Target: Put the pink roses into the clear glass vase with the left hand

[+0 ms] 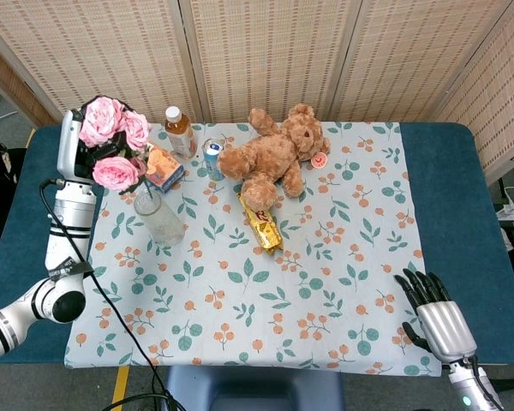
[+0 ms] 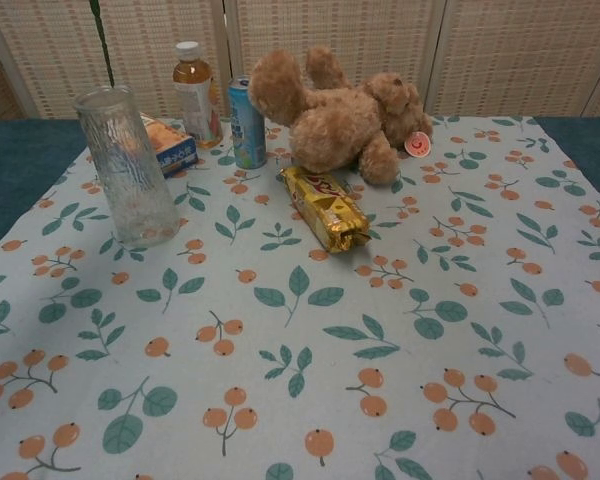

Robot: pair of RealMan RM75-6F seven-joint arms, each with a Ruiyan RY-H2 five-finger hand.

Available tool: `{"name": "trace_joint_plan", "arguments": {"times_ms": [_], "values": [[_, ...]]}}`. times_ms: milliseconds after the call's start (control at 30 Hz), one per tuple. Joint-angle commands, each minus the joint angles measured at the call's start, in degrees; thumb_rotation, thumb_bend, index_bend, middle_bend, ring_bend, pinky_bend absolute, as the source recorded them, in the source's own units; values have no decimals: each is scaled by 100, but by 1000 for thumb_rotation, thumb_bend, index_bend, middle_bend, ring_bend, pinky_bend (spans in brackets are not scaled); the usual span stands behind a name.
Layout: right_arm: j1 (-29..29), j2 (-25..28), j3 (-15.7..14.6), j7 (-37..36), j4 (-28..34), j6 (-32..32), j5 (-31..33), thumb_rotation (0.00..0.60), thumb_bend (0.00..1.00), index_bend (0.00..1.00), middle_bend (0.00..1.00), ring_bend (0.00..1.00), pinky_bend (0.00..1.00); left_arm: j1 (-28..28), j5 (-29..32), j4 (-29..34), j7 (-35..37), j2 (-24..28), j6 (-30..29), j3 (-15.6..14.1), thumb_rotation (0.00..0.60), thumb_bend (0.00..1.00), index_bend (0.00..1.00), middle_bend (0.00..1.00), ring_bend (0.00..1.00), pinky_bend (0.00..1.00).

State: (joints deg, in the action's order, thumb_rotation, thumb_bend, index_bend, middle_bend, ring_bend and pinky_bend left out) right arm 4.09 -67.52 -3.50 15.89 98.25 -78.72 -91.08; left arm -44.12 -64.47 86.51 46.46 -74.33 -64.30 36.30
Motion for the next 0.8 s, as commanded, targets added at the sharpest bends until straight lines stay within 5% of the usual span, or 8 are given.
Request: {"name": "trace_joint_plan", "arguments": {"times_ms": [33,400,600,700,800], "values": [[1,6,-10,-3,11,7,-7,600,290,0,0,0,0,36,-163,-177,123,-73,-59,-119,600,728,546,612,525,334],[-8,-10,-42,40,13,-11,-56,600,290,0,0,0,0,245,-491,-701,352,-503,-312,-620,600,674,538,611,517,324],[-16,-13,-68,26,11,-25,-101,600,290,0,0,0,0,334,-838,-1129,378,-804,-401,-1059,600,641,487,581,420,280],[-12,-13,-66,34,10,-16,-96,600,290,0,0,0,0,355,-1126,-1377,427,-803,-415,-1271,600,588,400,496,309,211],[-10,-18,-58,29,4,-18,-91,600,290,0,0,0,0,392,-1282,-1426,553,-720,-323,-1440,600,470,182,273,109,135]]}}
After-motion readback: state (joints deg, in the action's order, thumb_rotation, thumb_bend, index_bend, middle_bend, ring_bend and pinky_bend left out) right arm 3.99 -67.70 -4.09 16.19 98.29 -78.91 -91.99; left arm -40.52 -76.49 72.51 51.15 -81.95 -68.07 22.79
